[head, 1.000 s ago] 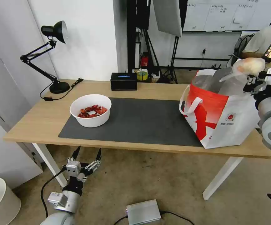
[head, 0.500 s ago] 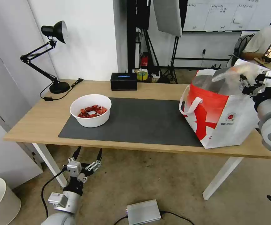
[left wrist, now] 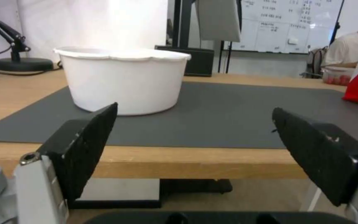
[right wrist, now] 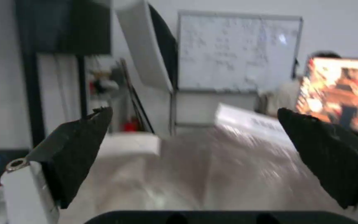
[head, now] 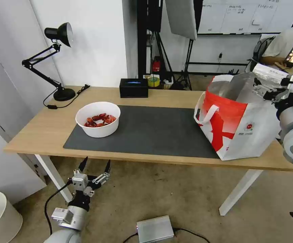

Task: Pick up the trash from the table and place it into the takeout bag.

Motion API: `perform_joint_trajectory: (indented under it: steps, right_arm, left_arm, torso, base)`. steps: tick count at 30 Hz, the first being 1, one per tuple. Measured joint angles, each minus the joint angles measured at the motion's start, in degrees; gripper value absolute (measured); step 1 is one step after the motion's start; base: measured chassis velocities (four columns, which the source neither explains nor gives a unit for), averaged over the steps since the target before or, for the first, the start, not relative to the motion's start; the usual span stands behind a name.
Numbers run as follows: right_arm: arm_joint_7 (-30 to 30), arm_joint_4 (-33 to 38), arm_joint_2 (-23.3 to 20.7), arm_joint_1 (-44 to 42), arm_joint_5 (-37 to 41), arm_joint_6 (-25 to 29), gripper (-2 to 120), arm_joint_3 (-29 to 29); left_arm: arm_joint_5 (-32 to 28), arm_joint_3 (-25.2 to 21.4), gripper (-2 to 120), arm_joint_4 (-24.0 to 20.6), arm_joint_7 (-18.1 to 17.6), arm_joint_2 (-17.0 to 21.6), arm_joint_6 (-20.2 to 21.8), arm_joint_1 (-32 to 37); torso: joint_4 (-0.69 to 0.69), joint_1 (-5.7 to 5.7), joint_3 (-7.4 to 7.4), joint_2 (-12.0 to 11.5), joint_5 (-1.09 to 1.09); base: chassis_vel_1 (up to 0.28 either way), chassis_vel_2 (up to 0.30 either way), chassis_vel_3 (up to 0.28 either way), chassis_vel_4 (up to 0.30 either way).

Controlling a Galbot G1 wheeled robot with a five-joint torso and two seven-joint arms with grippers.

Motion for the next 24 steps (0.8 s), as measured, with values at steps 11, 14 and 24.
perform_joint_trajectory:
  steps: [11,14,24]
  right_arm:
    - [-9.14,2.43,1.78,-3.25,-5.47,15.34,100,-2.07]
    - [-12.18,3.48,2.68,-4.60,-7.48,19.43,100,-3.72]
    - [-17.60,4.16,9.93,-12.22,-18.05,26.77,100,-9.22]
  left_arm:
    - [-0.04,-0.45,100,-0.57,-0.14,0.16,-0.01,0.19]
    - [-0.16,-0.60,100,-0.79,-0.19,0.27,-0.01,0.11]
    - [-0.44,-0.87,100,-1.41,-1.67,0.84,0.01,-0.54]
  torso:
    - [0.00,0.00,0.00,0.00,0.00]
    - [0.00,0.00,0.00,0.00,0.00]
    - [0.00,0.00,0.00,0.00,0.00]
  base:
    - [0.000,0.000,0.000,0.000]
    - [0.000,0.000,0.000,0.000]
    - [0.000,0.000,0.000,0.000]
